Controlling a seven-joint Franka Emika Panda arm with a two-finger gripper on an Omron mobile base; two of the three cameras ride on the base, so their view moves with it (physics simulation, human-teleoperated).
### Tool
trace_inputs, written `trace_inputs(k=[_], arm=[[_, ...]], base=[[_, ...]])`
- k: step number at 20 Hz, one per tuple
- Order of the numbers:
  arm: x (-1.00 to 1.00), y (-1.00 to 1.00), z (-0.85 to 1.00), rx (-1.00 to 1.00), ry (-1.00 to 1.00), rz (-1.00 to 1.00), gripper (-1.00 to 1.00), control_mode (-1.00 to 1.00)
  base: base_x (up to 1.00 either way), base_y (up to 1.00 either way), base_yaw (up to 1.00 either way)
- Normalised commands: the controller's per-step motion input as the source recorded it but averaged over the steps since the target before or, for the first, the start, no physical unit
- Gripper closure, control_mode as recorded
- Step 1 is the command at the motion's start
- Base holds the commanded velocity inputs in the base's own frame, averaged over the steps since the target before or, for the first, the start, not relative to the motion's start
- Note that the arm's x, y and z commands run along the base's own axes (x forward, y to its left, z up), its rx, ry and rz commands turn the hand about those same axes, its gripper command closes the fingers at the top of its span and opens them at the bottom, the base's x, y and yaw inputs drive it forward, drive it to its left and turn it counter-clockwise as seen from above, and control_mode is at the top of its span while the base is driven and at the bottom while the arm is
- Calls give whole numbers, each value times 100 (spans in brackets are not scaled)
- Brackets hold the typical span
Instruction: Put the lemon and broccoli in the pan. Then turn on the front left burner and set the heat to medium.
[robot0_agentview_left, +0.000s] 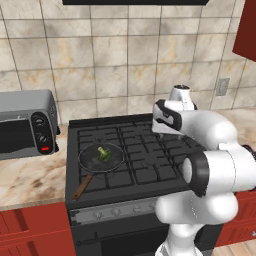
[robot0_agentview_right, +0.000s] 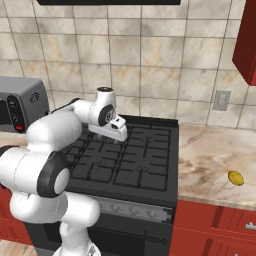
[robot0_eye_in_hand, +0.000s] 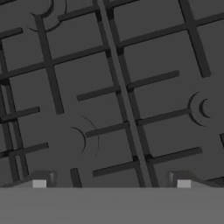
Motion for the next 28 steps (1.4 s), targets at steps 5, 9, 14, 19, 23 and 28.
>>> trace_inputs(k=[5,9,14,19,23,28], arm=[[0,-91,0,0,0,0,-100,-100],[0,-91,0,0,3,0,-100,-100],[0,-87,0,0,5,0,-100,-100],[0,-80,0,0,6,0,-100,-100],[0,-72,-1,0,1,0,-100,-100],[-3,-58,0,0,0,1,-100,-100]], base=[[0,0,0],[0,0,0],[0,0,0],[0,0,0],[0,0,0],[0,0,0]])
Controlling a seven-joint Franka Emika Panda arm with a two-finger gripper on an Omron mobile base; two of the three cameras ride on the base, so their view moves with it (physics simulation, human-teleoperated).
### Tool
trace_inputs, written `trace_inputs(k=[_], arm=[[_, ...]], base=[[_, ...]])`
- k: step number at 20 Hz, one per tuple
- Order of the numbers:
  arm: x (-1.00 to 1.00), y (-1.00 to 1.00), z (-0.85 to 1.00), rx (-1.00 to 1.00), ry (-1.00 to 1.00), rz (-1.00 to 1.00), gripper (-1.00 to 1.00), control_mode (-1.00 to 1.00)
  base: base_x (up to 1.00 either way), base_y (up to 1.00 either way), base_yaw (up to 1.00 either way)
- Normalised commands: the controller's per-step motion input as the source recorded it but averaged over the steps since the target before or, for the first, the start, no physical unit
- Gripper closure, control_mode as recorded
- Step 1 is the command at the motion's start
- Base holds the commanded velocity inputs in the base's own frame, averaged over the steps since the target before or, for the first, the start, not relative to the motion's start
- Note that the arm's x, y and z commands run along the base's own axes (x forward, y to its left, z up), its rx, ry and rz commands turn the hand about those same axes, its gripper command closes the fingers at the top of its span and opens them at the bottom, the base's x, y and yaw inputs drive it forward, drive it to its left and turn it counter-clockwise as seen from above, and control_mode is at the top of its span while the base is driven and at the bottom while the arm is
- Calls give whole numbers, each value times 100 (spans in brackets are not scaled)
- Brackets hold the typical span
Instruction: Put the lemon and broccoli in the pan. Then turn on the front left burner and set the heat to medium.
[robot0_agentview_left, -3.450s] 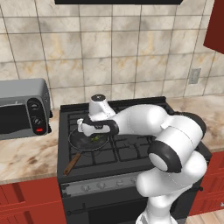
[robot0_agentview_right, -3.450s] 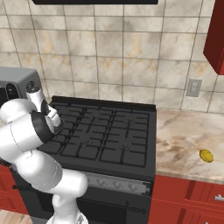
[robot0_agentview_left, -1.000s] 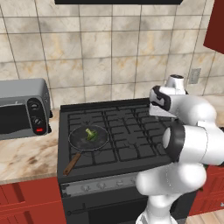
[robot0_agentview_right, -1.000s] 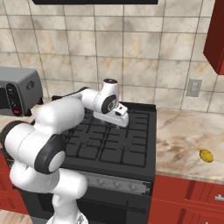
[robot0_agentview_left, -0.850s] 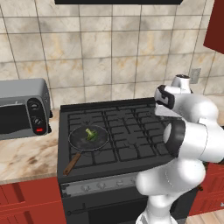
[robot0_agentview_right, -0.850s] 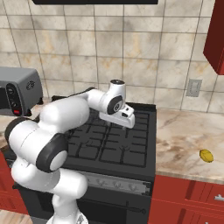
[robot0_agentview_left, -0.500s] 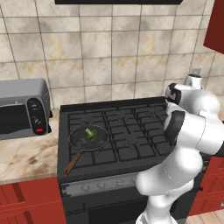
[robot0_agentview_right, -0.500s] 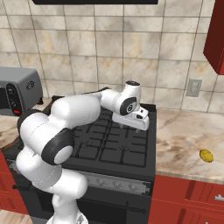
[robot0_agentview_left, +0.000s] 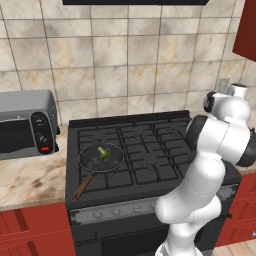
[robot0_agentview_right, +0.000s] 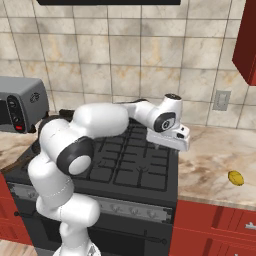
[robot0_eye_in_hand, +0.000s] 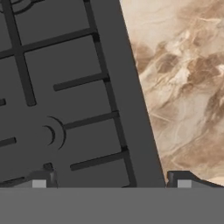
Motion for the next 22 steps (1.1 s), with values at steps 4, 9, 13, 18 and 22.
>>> trace_inputs(k=[4,9,13,18,22], arm=[[-1,-43,-5,0,-3,6,-100,-100],[0,-33,-46,0,-16,7,-100,-100],[0,-27,-46,0,-23,8,-100,-100],[0,-26,1,0,-5,5,-100,-100],[0,-38,40,-3,13,3,-100,-100]], base=[[0,0,0],[0,0,0],[0,0,0],[0,0,0],[0,0,0]])
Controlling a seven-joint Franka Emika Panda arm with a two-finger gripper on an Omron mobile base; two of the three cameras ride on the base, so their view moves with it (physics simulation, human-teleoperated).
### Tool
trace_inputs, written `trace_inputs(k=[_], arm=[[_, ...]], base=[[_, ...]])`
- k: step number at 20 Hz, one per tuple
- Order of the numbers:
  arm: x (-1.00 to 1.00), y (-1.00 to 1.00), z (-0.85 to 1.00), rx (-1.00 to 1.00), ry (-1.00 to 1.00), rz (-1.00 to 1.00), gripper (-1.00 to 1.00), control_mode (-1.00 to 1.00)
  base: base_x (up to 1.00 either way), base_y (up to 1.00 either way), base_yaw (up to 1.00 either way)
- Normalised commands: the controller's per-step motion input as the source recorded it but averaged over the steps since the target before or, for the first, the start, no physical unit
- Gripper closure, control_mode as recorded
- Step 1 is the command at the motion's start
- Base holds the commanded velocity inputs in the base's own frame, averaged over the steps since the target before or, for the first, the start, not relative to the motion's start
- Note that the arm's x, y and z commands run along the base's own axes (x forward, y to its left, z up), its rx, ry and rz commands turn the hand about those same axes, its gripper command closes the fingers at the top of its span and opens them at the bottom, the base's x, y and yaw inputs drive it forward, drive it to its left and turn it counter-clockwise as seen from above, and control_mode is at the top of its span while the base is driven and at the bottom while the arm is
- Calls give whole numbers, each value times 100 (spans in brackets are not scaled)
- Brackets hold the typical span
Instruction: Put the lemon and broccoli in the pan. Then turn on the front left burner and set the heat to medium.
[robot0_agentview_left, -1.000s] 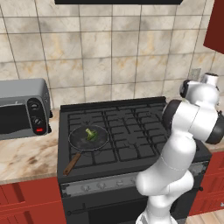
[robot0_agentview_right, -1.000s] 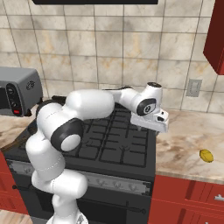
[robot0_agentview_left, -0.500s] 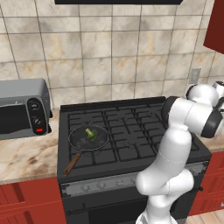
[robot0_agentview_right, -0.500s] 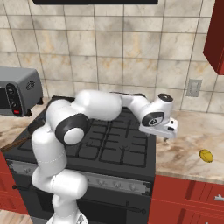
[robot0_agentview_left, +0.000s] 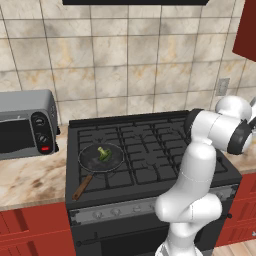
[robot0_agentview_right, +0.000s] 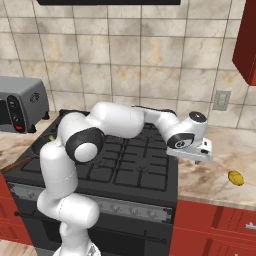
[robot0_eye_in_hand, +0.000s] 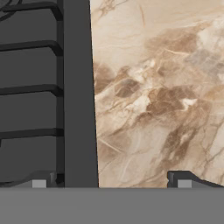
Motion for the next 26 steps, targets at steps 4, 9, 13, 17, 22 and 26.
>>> trace_inputs(k=[4,9,13,17,22,26], arm=[[0,-36,39,-3,13,4,-100,-100],[0,-28,4,-2,5,2,-100,-100],[0,-24,-20,0,0,1,-100,-100],[0,-26,-14,0,0,2,-100,-100],[0,-32,-7,0,0,2,-100,-100],[0,-32,0,0,0,1,-100,-100]], base=[[0,0,0],[0,0,0],[0,0,0],[0,0,0],[0,0,0],[0,0,0]])
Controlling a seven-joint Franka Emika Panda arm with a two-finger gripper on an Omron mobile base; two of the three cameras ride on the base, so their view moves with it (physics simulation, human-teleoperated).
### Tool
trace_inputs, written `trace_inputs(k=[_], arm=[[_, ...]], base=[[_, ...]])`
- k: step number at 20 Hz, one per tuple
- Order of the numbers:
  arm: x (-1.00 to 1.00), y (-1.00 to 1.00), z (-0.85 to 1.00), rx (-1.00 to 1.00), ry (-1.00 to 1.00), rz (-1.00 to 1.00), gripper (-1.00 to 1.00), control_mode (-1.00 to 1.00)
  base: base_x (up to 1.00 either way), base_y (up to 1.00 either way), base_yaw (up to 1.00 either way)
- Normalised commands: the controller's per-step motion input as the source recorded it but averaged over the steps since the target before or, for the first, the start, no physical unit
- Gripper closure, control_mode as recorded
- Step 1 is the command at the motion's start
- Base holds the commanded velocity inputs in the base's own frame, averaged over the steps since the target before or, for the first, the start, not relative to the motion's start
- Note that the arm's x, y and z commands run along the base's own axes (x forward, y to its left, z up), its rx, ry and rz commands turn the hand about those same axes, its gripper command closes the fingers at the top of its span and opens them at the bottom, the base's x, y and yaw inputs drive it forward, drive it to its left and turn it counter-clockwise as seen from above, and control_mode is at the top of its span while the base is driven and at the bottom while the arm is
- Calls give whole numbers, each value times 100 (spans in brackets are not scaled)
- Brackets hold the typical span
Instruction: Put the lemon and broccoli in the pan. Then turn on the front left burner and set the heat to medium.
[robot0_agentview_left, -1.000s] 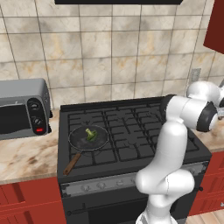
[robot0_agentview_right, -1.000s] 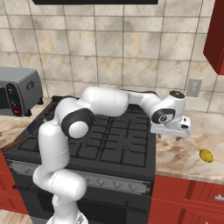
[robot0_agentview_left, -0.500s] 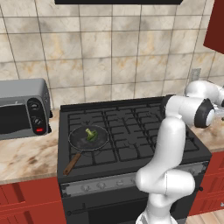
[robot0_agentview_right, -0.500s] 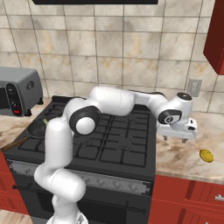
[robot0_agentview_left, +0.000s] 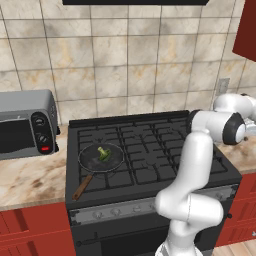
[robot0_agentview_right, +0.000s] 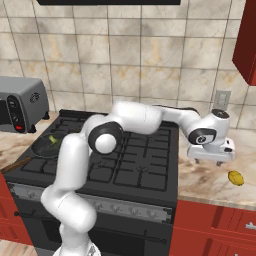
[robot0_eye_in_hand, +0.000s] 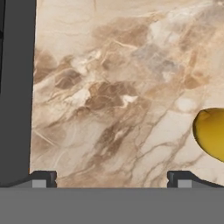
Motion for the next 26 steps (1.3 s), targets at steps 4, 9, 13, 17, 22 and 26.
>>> trace_inputs(k=[4,9,13,17,22,26], arm=[[0,-37,0,0,0,1,-100,-100],[0,-42,0,0,0,0,-100,-100],[0,-42,-2,0,0,0,-100,-100],[0,-42,-3,0,0,0,-100,-100],[0,-40,-8,0,0,1,-100,-100],[0,-28,-17,0,0,2,-100,-100]], base=[[0,0,0],[0,0,0],[0,0,0],[0,0,0],[0,0,0],[0,0,0]])
